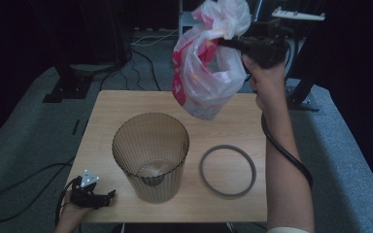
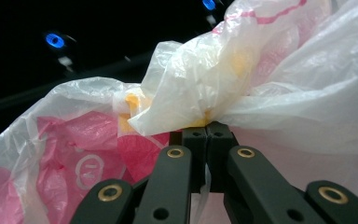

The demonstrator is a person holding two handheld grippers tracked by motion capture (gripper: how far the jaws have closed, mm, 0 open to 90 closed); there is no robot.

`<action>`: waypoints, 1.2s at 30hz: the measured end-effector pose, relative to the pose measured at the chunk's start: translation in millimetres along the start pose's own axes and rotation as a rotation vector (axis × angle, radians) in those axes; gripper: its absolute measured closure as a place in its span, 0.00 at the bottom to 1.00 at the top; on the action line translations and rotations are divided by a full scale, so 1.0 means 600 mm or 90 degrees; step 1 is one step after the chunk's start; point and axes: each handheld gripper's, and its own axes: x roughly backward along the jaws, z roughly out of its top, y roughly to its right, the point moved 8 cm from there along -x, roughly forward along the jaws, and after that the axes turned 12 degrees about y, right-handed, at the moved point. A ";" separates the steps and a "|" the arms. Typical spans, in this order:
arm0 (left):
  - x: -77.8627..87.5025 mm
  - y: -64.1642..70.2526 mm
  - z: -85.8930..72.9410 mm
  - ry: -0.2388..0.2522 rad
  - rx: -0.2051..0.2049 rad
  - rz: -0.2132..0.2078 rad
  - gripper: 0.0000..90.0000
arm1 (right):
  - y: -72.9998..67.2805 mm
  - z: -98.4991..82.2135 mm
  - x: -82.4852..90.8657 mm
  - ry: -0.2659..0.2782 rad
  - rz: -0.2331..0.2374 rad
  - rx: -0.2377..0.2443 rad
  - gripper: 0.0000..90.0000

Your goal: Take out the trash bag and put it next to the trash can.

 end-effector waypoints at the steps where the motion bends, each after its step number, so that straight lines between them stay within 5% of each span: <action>1: 0.000 0.000 0.000 0.001 0.000 0.000 0.02 | 0.013 -0.014 -0.002 -0.009 -0.009 -0.007 1.00; 7: -0.001 0.000 0.000 0.008 0.000 0.000 0.02 | 0.086 -0.101 -0.016 -0.063 -0.063 -0.049 1.00; 14: -0.002 -0.001 0.000 0.019 0.001 0.000 0.02 | 0.135 -0.196 -0.040 -0.108 -0.085 -0.087 1.00; 36: -0.002 -0.001 -0.001 0.023 -0.001 -0.003 0.02 | 0.201 -0.398 -0.079 -0.204 -0.121 -0.165 0.99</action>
